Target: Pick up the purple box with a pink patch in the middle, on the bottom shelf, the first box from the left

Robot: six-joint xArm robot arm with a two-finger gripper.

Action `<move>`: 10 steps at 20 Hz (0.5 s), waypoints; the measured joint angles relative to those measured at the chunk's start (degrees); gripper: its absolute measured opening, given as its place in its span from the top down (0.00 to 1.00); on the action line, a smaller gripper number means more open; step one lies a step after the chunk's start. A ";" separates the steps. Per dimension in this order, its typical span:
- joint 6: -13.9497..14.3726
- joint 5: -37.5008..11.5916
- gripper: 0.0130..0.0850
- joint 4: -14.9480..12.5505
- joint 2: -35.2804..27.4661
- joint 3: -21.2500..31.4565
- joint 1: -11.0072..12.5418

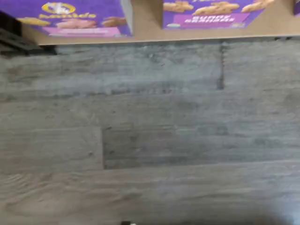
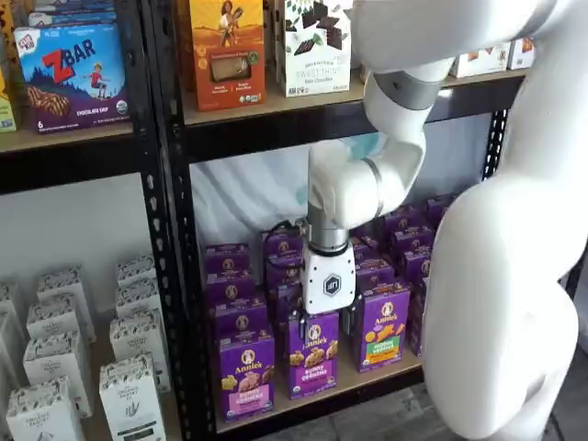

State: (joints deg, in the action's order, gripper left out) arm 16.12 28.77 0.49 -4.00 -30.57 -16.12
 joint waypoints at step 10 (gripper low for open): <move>3.93 -4.27 0.00 -1.94 -8.50 -5.31 -2.31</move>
State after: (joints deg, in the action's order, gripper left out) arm 20.06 24.50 -1.44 -12.50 -35.89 -18.43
